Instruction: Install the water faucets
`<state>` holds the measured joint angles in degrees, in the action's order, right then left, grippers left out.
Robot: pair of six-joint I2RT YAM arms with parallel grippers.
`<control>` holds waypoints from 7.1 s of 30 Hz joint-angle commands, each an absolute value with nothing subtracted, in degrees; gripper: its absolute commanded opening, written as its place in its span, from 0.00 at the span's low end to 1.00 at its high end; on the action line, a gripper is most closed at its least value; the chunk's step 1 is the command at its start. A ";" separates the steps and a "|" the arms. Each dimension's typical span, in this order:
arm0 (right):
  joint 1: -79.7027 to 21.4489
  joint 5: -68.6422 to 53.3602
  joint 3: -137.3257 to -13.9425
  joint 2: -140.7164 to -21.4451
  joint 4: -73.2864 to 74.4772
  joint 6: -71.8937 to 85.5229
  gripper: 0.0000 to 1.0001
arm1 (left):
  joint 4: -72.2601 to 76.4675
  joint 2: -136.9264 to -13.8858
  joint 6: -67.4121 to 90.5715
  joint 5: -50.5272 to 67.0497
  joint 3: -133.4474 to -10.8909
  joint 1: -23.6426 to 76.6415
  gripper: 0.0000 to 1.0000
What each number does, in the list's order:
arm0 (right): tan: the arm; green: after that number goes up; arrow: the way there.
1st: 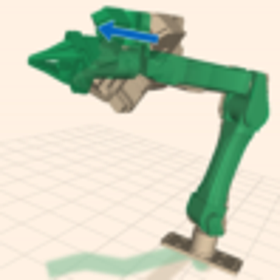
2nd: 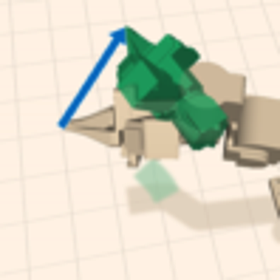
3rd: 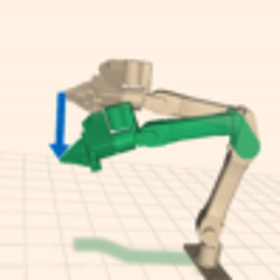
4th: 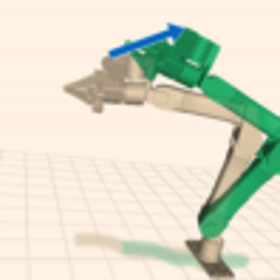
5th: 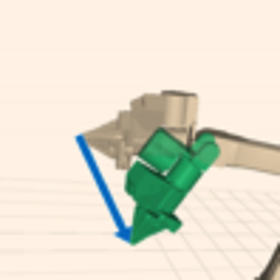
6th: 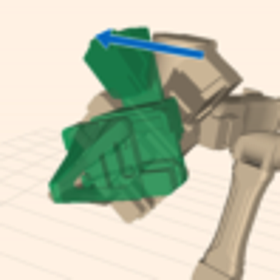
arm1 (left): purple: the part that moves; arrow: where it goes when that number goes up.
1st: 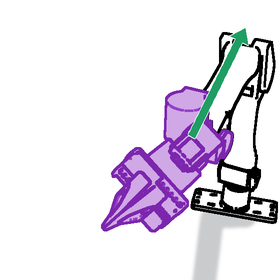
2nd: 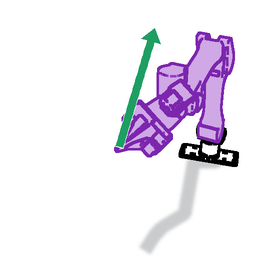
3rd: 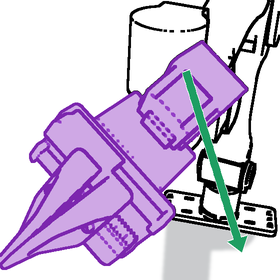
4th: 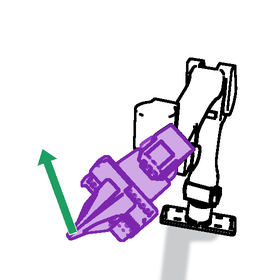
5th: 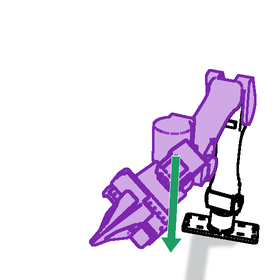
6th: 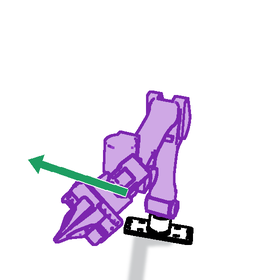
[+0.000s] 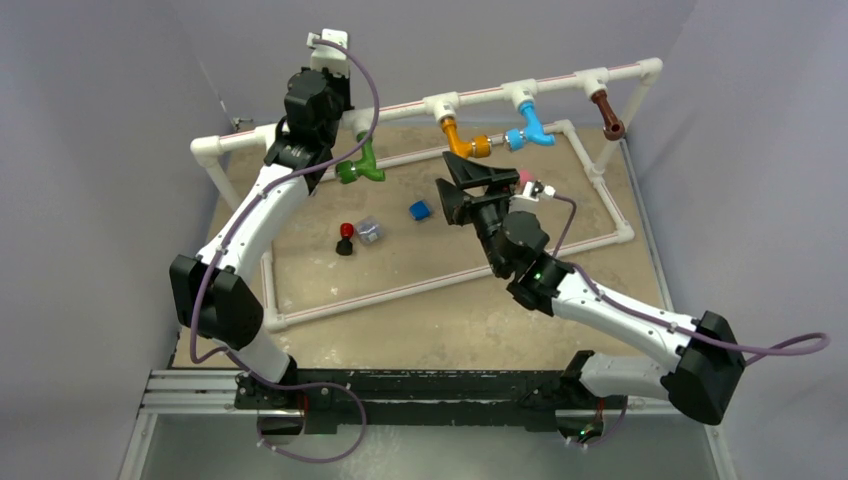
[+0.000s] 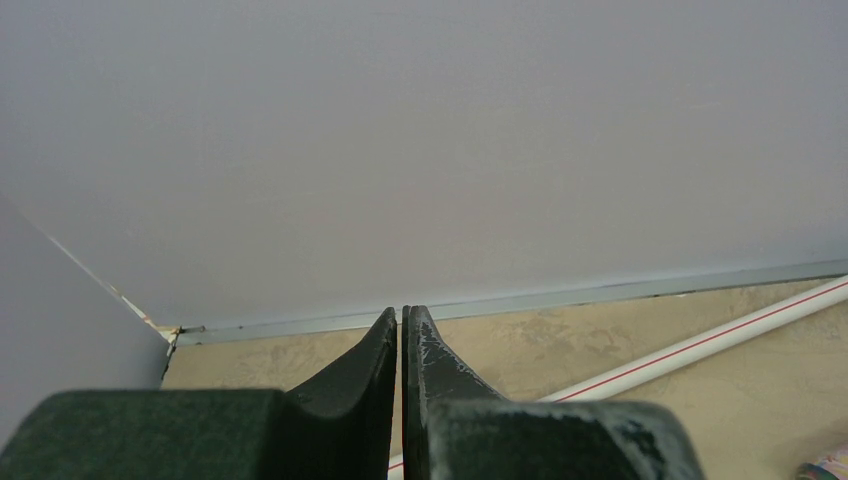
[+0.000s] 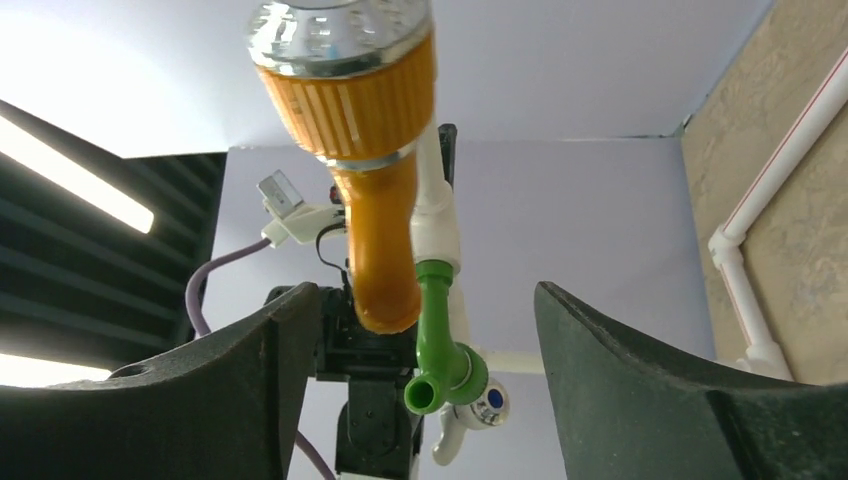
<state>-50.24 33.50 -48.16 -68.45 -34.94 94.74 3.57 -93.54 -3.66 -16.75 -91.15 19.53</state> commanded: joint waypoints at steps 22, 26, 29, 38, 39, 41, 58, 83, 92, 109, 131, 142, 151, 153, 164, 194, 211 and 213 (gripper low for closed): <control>-50.18 25.06 -49.37 -49.24 -27.94 9.52 0.82 | -5.14 -96.77 -3.28 -16.08 -88.87 19.34 0.04; -50.13 23.20 -52.67 -49.43 -23.19 -9.46 0.83 | -5.04 -96.98 -3.34 -16.12 -88.92 19.32 0.04; -50.17 22.72 -53.60 -49.66 -20.92 -24.07 0.84 | -5.07 -97.01 -3.26 -16.17 -88.95 19.29 0.04; -50.28 21.86 -53.02 -52.98 -21.44 -55.20 0.85 | -5.08 -97.12 -3.30 -16.06 -88.95 19.32 0.04; -50.35 22.72 -52.58 -53.60 -22.75 -58.31 0.85 | -5.08 -97.20 -3.37 -16.08 -89.01 19.32 0.04; -50.77 24.47 -51.75 -55.66 -25.42 -64.69 0.86 | -5.05 -97.18 -3.34 -16.08 -89.03 19.34 0.04; -51.50 30.22 -52.74 -72.67 -49.01 -89.73 0.83 | -5.27 -97.36 -3.25 -15.74 -89.03 19.34 0.04; -50.14 35.80 -56.67 -80.62 -49.33 -72.71 0.00 | -5.27 -97.01 -3.25 -15.73 -89.03 19.34 0.04; -50.27 37.25 -57.44 -81.48 -51.30 -44.92 0.00 | -5.23 -97.03 -3.25 -15.73 -89.03 19.34 0.04; -50.27 25.39 -53.98 -77.82 -61.09 22.38 0.00 | -5.36 -96.85 -3.25 -15.73 -89.12 19.34 0.04; -49.92 28.40 -44.57 -78.10 -79.23 83.14 0.00 | -5.46 -96.49 -2.69 -15.03 -89.03 19.32 0.04; -49.48 28.54 -44.16 -79.25 -81.32 88.74 0.05 | -5.51 -96.42 -2.76 -15.19 -89.10 19.41 0.04; -49.48 29.21 -41.85 -76.36 -75.75 88.78 0.50 | -5.52 -96.54 -3.01 -15.47 -89.12 19.36 0.04; -49.43 29.12 -41.52 -75.68 -74.47 88.24 0.54 | -5.49 -96.62 -2.99 -15.47 -89.12 19.41 0.04; -49.43 28.33 -39.52 -69.45 -66.26 81.51 0.68 | -5.51 -96.61 -3.02 -15.56 -89.07 19.42 0.04; -49.45 21.11 -59.11 -51.25 -26.40 -18.14 0.76 | -5.36 -96.84 -3.25 -15.73 -89.03 19.42 0.04; -50.01 13.32 -60.76 -59.51 -16.11 -59.94 0.82 | -5.67 -97.52 -3.21 -15.47 -89.27 19.41 0.04; -50.52 15.32 -59.69 -60.81 -19.21 -62.59 0.82 | -5.71 -97.61 -3.04 -15.34 -89.35 19.42 0.04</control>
